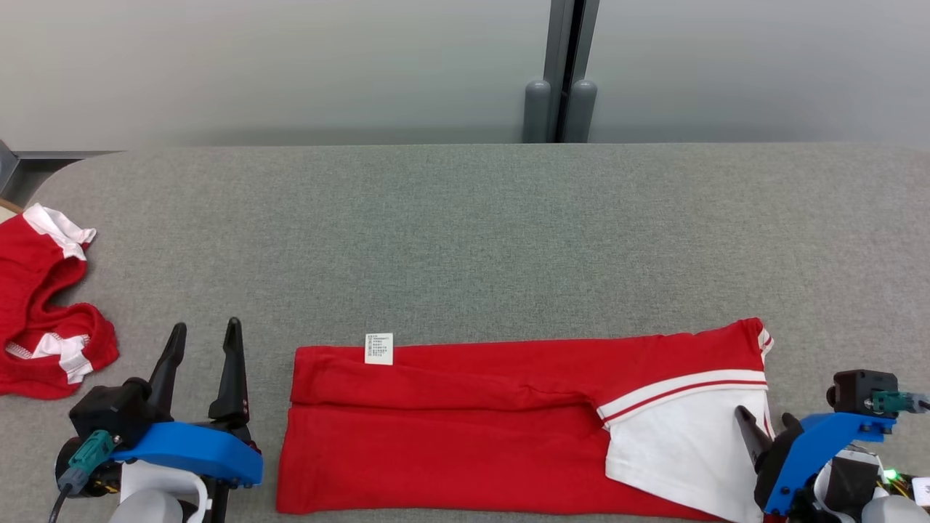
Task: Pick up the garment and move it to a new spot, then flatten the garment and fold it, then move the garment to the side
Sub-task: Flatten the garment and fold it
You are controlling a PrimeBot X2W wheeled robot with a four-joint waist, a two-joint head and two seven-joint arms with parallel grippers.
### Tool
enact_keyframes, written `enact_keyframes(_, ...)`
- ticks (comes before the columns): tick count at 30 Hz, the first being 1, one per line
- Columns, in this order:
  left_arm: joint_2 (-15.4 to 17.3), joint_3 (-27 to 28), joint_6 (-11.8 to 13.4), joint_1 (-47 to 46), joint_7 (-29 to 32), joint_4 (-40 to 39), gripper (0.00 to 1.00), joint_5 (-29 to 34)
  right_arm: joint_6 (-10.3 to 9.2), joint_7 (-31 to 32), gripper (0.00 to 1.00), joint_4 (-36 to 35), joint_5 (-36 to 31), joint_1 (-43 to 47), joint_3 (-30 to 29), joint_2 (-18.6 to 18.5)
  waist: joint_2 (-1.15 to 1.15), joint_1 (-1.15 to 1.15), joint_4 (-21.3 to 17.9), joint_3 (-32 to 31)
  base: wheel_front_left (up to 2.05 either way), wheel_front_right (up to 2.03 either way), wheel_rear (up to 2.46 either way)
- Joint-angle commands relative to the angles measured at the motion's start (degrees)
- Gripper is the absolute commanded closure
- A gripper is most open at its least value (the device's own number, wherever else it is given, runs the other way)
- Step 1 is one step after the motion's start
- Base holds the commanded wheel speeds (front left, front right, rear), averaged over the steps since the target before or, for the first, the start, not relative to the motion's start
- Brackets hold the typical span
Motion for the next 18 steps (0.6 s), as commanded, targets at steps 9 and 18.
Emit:
enact_keyframes(9,0.1,-0.5,0.0,-1.7,1.2,0.0,0.00,-0.5,0.12,3.5,0.52,9.2,-2.5,-4.4,4.4,0.5,0.00,0.00,0.5,0.6,0.00,0.00,0.00)
enact_keyframes(18,0.7,-0.7,0.6,-0.3,1.4,0.1,0.00,-0.6,0.02,3.8,1.00,1.9,-4.2,-2.8,1.6,-0.1,0.00,0.00,0.0,-0.1,0.00,0.00,0.00)
